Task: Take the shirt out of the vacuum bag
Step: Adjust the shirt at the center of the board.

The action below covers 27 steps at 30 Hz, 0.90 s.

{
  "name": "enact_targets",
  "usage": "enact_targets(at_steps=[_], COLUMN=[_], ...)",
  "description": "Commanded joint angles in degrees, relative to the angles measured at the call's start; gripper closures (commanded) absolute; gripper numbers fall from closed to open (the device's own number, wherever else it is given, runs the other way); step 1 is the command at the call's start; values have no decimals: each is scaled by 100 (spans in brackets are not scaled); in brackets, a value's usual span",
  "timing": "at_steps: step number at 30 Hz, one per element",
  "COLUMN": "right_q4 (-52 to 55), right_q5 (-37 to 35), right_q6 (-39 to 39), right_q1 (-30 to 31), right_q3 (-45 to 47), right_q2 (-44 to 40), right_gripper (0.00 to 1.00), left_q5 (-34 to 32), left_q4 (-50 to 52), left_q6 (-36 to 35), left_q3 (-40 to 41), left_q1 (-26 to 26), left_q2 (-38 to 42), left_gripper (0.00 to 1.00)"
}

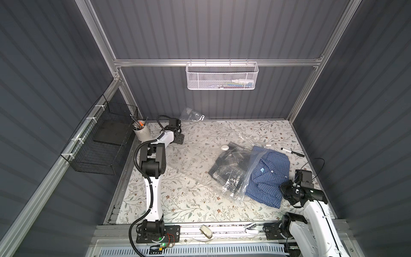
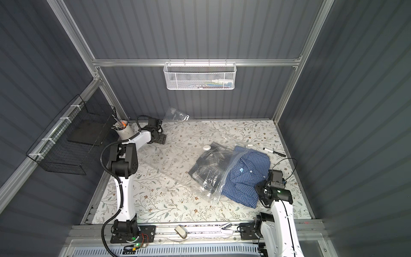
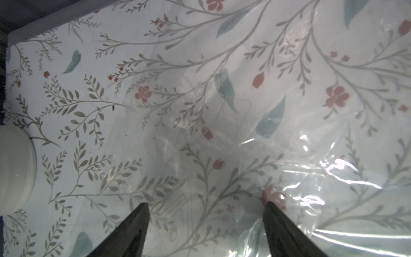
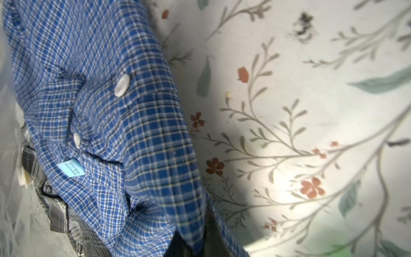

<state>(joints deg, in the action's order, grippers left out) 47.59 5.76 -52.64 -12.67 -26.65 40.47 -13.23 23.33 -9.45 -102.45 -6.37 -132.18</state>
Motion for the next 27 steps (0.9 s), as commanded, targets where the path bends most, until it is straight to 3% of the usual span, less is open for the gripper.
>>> enact_targets(at_steps=[1,2,6,8,12,16,22,27], right_q4=[908,960,1022,1055,733,-332,-1252,-2005], right_q5=[-424,-555,-800,-842,-945,177,413,576], right_q6=[-408,-425,-84,110,679,1343,1675,1590], right_q1=[-21,-24,-25,-14,195,389,1429,1515], right_q3=[18,-29,-682,-1073,-1675,-1847,-2050,-1838], right_q2=[-274,-395,-396,-156,385,1050,2420,3055], right_gripper=[72,61,37,30,29,30,34,35], left_q5=[-103,-109,-83,-81,-65,-106,-19,628], left_q4=[1086,1094,1119,1130,1127,1199,1414,1455], left_q6=[-155,-146,-136,-127,-112,-154,-104,167], left_q3=[296,298,269,253,269,185,-96,102], left_q1=[110,110,127,136,154,162,160,67], left_q2=[-678,-682,-694,-695,-679,-530,126,917], left_gripper=[18,18,18,18,18,18,16,15])
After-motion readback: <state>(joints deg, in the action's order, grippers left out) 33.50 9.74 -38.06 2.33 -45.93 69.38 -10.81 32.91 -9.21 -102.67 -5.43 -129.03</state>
